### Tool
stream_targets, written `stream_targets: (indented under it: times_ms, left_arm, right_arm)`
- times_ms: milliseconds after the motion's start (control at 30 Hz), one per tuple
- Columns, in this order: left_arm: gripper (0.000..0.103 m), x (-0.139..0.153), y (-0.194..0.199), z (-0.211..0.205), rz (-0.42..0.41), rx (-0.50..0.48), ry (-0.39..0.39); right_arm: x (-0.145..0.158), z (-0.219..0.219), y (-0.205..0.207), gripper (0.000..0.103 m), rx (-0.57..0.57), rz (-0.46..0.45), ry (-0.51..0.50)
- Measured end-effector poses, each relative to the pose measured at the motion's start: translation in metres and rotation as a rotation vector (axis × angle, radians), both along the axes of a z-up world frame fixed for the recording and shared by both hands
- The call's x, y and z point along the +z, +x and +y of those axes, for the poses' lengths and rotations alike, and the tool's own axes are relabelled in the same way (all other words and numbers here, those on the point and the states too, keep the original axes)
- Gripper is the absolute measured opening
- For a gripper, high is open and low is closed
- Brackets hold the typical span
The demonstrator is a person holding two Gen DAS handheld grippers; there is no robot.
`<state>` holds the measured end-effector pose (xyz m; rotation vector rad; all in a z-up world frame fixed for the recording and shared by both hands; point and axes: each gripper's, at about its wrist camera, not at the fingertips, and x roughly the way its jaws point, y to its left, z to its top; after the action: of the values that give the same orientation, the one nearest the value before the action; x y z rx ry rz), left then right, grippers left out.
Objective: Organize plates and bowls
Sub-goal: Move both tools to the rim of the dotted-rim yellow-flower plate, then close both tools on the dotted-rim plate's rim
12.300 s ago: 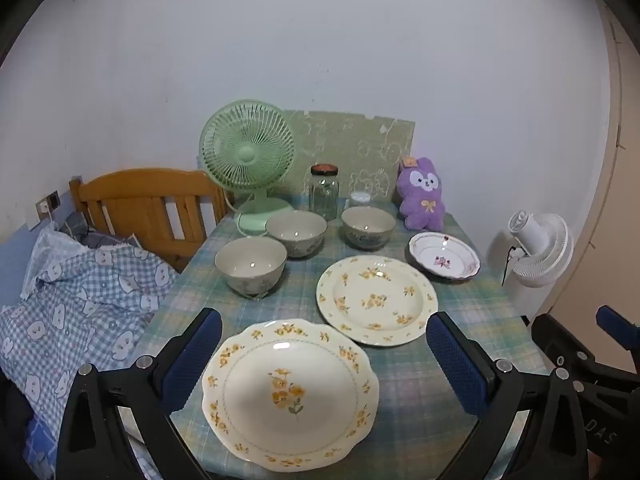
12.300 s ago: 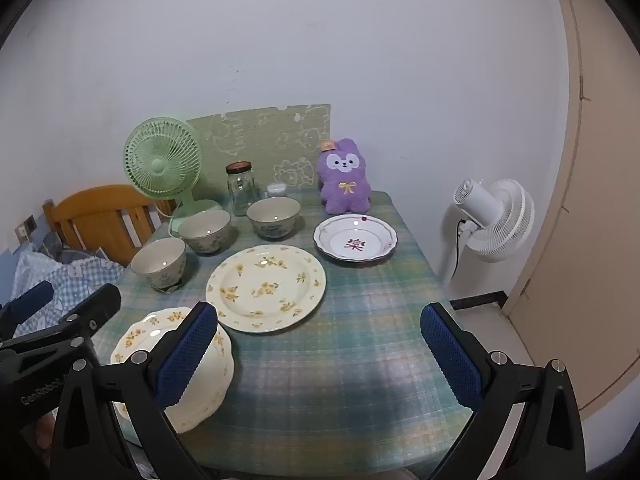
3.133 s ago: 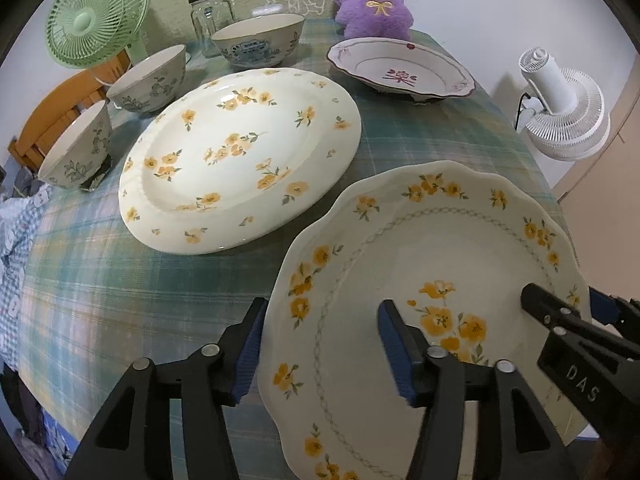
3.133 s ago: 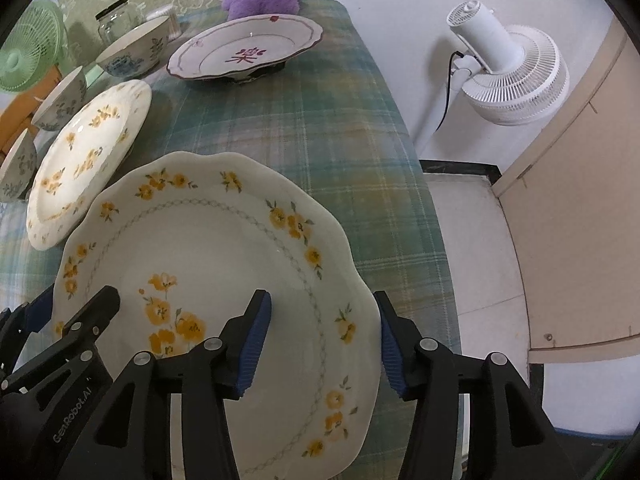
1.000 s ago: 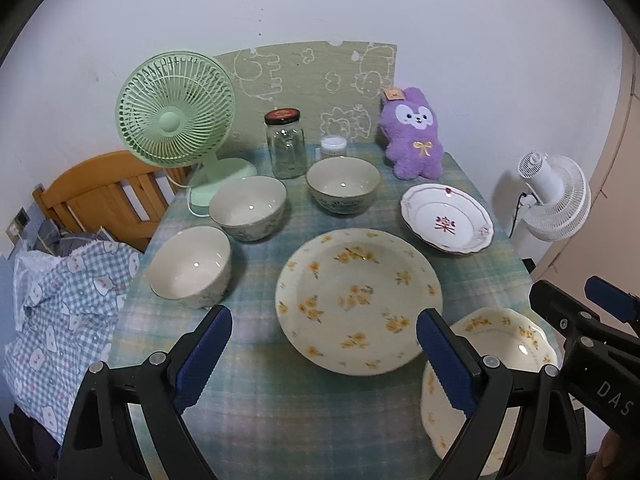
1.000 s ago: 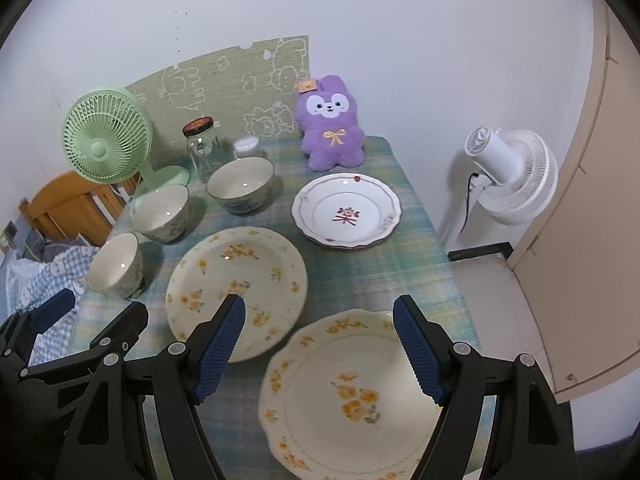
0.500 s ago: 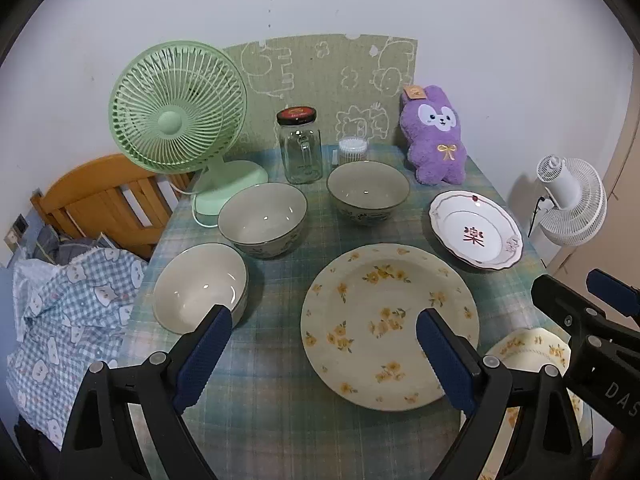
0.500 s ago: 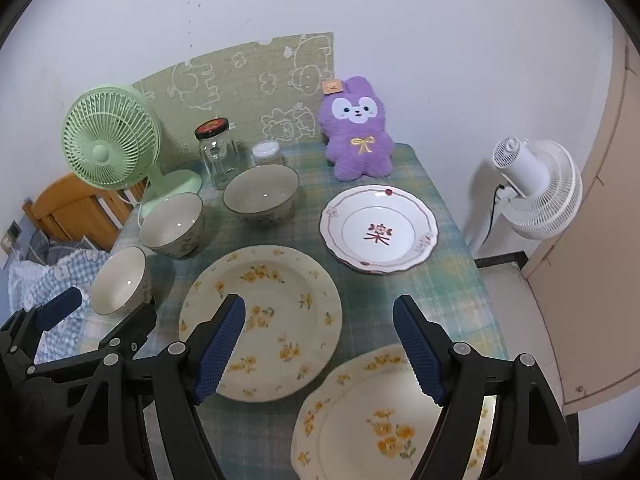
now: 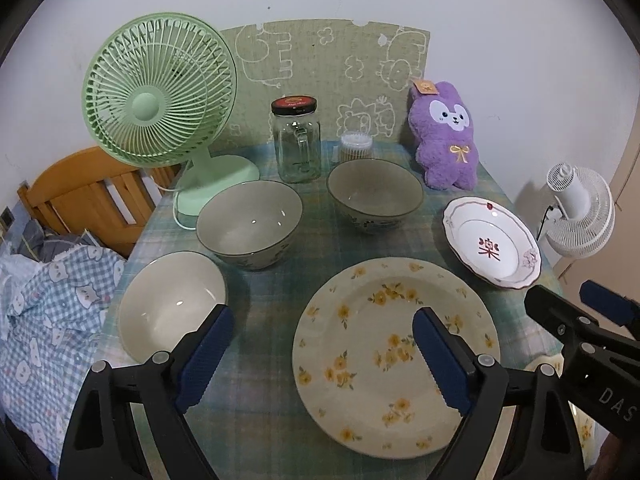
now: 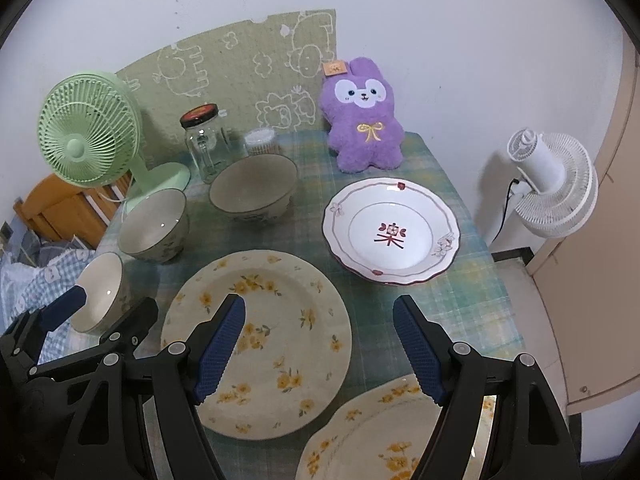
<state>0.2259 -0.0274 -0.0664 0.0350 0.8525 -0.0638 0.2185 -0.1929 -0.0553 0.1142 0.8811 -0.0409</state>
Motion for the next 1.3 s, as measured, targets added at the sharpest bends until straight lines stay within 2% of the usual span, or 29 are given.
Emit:
stream_targets:
  times_ms: [400, 533, 633, 733, 800, 933, 1100, 1300]
  left_arm:
    - [0.087, -0.037, 0.027, -0.003, 0.062, 0.018, -0.019]
    - [0.079, -0.051, 0.032, -0.002, 0.088, 0.019, -0.029]
    - [0.078, -0.061, 0.035, -0.003, 0.102, 0.02, -0.019]
    - [0.076, -0.067, 0.037, -0.005, 0.109, 0.014, -0.011]
    - [0.075, -0.071, 0.038, -0.006, 0.117, 0.009, -0.013]
    - [0.066, -0.079, 0.042, -0.008, 0.137, 0.009, -0.012]
    - [0.064, -0.085, 0.042, -0.012, 0.131, 0.017, 0.018]
    - [0.06, -0.084, 0.042, -0.012, 0.131, 0.026, 0.04]
  right_arm:
    - [-0.039, -0.002, 0.029, 0.079, -0.007, 0.028, -0.027]
    - [-0.053, -0.002, 0.037, 0.078, 0.007, 0.038, -0.016]
    - [-0.061, 0.001, 0.042, 0.078, 0.014, 0.051, -0.021]
    - [-0.07, 0.002, 0.048, 0.07, 0.021, 0.07, -0.027]
    - [-0.076, 0.003, 0.051, 0.069, 0.024, 0.091, -0.025]
    - [-0.086, 0.004, 0.054, 0.067, 0.026, 0.112, -0.034]
    - [-0.098, 0.004, 0.06, 0.055, 0.025, 0.148, -0.025]
    - [-0.106, 0.001, 0.062, 0.052, 0.017, 0.17, -0.022]
